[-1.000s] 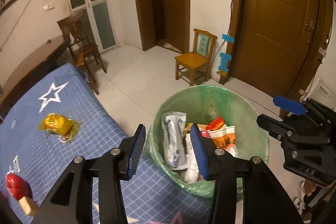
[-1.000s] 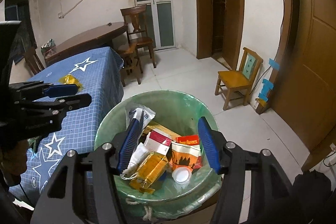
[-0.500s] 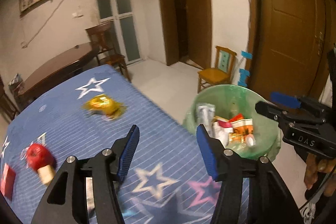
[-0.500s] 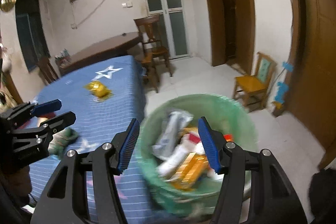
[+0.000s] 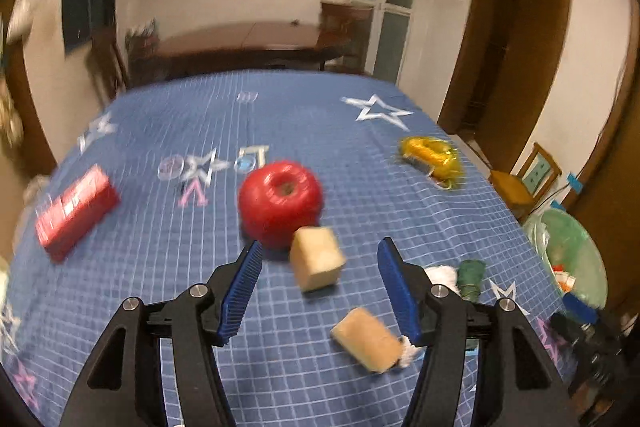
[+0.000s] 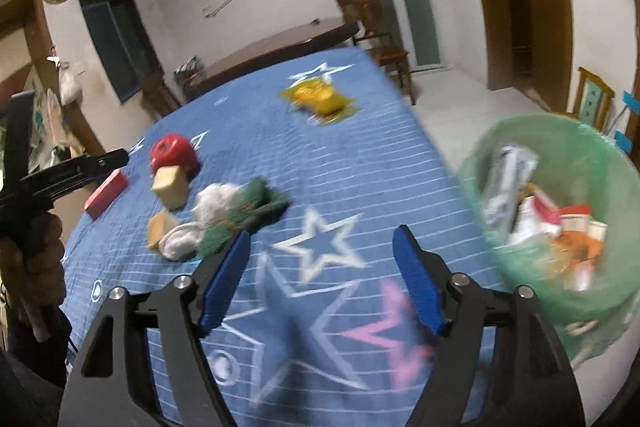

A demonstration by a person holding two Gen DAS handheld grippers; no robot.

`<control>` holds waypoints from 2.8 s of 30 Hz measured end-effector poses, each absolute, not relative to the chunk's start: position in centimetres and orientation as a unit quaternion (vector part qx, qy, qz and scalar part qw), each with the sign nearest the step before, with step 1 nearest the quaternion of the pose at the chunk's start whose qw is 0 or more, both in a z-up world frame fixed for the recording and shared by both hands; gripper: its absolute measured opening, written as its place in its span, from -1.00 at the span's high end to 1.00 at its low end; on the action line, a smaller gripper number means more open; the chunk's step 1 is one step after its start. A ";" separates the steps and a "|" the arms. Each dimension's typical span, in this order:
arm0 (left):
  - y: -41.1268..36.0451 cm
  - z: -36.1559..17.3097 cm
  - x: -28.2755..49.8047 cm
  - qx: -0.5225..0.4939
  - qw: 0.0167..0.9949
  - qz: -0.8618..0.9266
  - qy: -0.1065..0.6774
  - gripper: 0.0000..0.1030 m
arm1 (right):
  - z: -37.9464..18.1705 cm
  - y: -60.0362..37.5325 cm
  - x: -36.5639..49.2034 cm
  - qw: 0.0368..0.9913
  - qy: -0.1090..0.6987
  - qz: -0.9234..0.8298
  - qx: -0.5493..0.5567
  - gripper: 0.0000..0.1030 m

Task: Collect trash
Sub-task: 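Move both open tools back over the table, then grasp the yellow sponge block with the left tool while the right tool grasps the green cloth bundle, then carry the sponge block and green bundle over the green bin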

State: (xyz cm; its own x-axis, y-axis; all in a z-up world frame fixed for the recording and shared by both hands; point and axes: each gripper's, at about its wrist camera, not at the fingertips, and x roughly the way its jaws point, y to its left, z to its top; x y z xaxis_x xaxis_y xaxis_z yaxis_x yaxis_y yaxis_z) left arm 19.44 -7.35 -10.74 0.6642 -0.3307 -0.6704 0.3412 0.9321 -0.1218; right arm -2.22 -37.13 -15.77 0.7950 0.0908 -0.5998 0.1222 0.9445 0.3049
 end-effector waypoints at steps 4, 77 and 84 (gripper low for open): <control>-7.2 -12.4 20.3 0.005 0.901 -0.200 0.385 -0.19 | -16.3 -34.7 0.0 0.921 0.344 0.027 0.181 -0.39; -28.6 -3.6 8.4 0.164 0.922 -0.281 0.209 0.48 | -6.2 -45.5 -9.0 0.958 0.224 -0.151 0.101 0.80; -35.6 -4.5 7.4 0.198 0.900 -0.331 0.203 0.47 | -6.5 -49.8 -10.3 0.944 0.243 -0.202 0.095 0.80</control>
